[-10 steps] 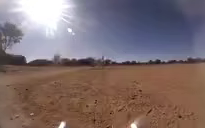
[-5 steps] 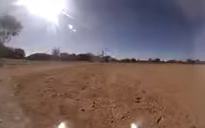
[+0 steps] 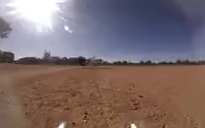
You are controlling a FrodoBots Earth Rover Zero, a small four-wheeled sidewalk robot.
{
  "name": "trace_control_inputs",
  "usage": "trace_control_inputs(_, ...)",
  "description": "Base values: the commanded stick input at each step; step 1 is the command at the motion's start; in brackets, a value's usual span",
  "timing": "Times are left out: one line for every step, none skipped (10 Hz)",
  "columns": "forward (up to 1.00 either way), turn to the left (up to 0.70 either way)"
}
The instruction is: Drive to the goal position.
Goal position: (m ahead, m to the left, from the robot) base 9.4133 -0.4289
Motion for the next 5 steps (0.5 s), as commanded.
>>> trace_control_inputs(0.5, 0.0)
trace_control_inputs(0.5, 0.0)
trace_control_inputs(0.5, 0.0)
trace_control_inputs(0.5, 0.0)
trace_control_inputs(0.5, 0.0)
